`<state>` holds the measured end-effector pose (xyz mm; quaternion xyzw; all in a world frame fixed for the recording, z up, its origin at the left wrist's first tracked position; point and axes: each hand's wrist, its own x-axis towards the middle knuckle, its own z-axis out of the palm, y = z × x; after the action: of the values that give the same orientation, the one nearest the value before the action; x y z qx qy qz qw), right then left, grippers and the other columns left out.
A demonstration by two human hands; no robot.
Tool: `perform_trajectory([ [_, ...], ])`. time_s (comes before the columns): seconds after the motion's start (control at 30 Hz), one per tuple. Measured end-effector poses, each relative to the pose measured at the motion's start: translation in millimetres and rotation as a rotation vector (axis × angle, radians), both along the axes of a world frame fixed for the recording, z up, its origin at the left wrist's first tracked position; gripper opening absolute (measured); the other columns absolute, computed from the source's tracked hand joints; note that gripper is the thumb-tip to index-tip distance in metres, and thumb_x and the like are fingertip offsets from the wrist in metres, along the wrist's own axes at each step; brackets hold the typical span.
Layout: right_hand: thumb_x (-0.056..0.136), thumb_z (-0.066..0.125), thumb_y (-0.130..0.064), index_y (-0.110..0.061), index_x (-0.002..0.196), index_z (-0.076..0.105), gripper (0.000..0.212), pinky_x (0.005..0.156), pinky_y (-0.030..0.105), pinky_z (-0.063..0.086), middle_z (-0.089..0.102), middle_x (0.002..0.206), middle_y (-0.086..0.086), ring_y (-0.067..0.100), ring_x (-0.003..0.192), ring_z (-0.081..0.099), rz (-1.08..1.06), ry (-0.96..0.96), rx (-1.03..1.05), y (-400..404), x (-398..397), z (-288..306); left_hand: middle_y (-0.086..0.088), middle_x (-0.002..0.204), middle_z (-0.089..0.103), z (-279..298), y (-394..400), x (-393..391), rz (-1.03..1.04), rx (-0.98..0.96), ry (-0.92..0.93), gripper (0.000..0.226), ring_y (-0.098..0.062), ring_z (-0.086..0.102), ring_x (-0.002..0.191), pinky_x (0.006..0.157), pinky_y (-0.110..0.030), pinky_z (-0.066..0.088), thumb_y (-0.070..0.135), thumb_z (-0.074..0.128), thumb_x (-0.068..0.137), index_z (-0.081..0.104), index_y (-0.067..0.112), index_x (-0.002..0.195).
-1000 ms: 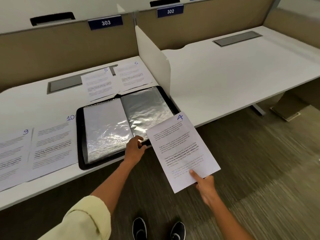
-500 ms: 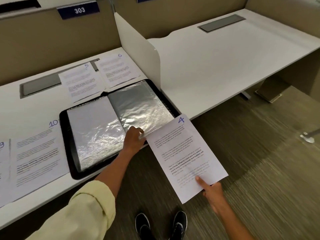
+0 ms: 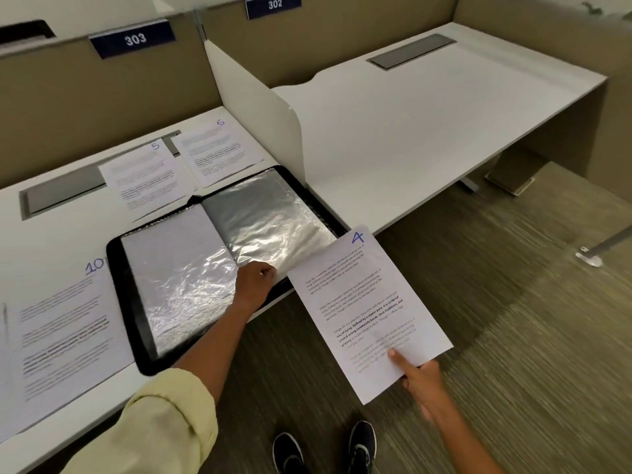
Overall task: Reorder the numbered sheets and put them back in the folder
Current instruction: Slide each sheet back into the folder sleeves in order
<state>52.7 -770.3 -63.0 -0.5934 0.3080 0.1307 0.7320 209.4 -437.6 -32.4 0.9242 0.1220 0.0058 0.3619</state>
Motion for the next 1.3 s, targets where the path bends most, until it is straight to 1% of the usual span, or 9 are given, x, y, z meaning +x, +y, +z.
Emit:
perform_trajectory([
  [0.1,0.076,0.083,-0.017,-0.018,0.117,0.065,0.046,0.098,0.057,0.051,0.076,0.108,0.002,0.030,0.112,0.066,0.014,0.001,0.009,0.5,-2.6,2.2,-0.008,0.095,0.071,-2.4,4.1,-0.9,0.037,-0.059,-0.001,0.011,-0.018,0.060,0.087,0.081,-0.029,0.044,0.014,0.066,0.091,0.075,0.008,0.090],
  [0.3,0.027,0.099,-0.055,-0.018,0.120,0.064,0.105,0.096,0.054,0.053,0.076,0.110,0.003,0.027,0.109,0.068,0.041,-0.015,0.016,-1.3,-6.1,1.8,-0.004,0.081,0.069,1.4,5.7,-1.1,0.142,-0.177,-0.016,0.012,-0.019,0.061,0.078,0.073,-0.030,0.047,0.015,0.079,0.081,0.071,0.008,0.074],
  [0.5,0.031,0.101,-0.045,-0.015,0.121,0.063,0.101,0.074,0.035,0.060,0.076,0.111,0.005,0.021,0.101,0.073,0.041,-0.036,0.069,-4.7,-13.2,6.2,-0.002,0.079,0.068,-0.3,7.4,-0.2,0.191,-0.279,0.007,0.011,-0.023,0.063,0.080,0.073,-0.034,0.051,0.018,0.076,0.084,0.073,0.010,0.078],
  [0.63,0.072,0.085,-0.011,-0.012,0.120,0.064,0.052,0.075,0.037,0.058,0.076,0.110,0.008,0.026,0.105,0.070,0.026,-0.025,0.075,-4.0,-17.4,7.3,-0.005,0.083,0.071,-3.1,10.8,-1.1,0.170,-0.271,0.036,0.009,-0.027,0.066,0.078,0.079,-0.048,0.057,0.018,0.069,0.089,0.072,0.018,0.080],
  [0.8,0.066,0.090,-0.019,-0.012,0.126,0.060,0.068,0.081,0.041,0.060,0.075,0.113,0.006,0.026,0.110,0.069,0.017,-0.016,0.081,1.9,-21.0,4.6,-0.010,0.094,0.073,0.2,7.8,-1.3,0.079,-0.135,-0.008,0.009,-0.022,0.066,0.085,0.081,-0.029,0.049,0.010,0.067,0.089,0.075,0.005,0.089],
  [0.97,0.078,0.080,-0.008,-0.012,0.124,0.062,0.050,0.075,0.034,0.059,0.075,0.114,0.008,0.025,0.109,0.069,0.048,-0.031,0.098,5.2,-22.5,4.0,-0.003,0.080,0.071,2.7,4.0,0.5,0.098,-0.100,0.000,0.009,-0.019,0.065,0.078,0.079,-0.035,0.051,0.013,0.078,0.081,0.072,0.010,0.074],
  [1.13,0.035,0.100,-0.044,-0.011,0.123,0.062,0.102,0.074,0.033,0.061,0.074,0.114,0.008,0.023,0.104,0.072,0.042,-0.033,0.074,3.7,-23.8,3.3,-0.002,0.071,0.065,1.7,2.5,3.7,0.140,-0.156,-0.002,0.022,-0.018,0.060,0.072,0.068,-0.029,0.046,0.018,0.081,0.078,0.065,0.008,0.068],
  [1.2,0.028,0.101,-0.049,-0.011,0.122,0.062,0.108,0.075,0.035,0.061,0.075,0.113,0.008,0.023,0.104,0.072,0.032,-0.041,0.075,2.4,-24.5,2.6,-0.001,0.072,0.064,0.8,3.3,3.5,0.141,-0.202,0.012,0.023,-0.018,0.059,0.072,0.064,-0.025,0.042,0.022,0.078,0.083,0.065,0.008,0.068],
  [1.3,0.026,0.101,-0.051,-0.011,0.123,0.061,0.112,0.079,0.039,0.060,0.075,0.113,0.008,0.025,0.107,0.071,0.024,-0.037,0.076,2.5,-25.0,2.3,-0.006,0.078,0.067,-1.3,6.5,3.0,0.131,-0.272,0.032,0.022,-0.024,0.063,0.073,0.068,-0.038,0.053,0.024,0.070,0.090,0.068,0.008,0.075],
])
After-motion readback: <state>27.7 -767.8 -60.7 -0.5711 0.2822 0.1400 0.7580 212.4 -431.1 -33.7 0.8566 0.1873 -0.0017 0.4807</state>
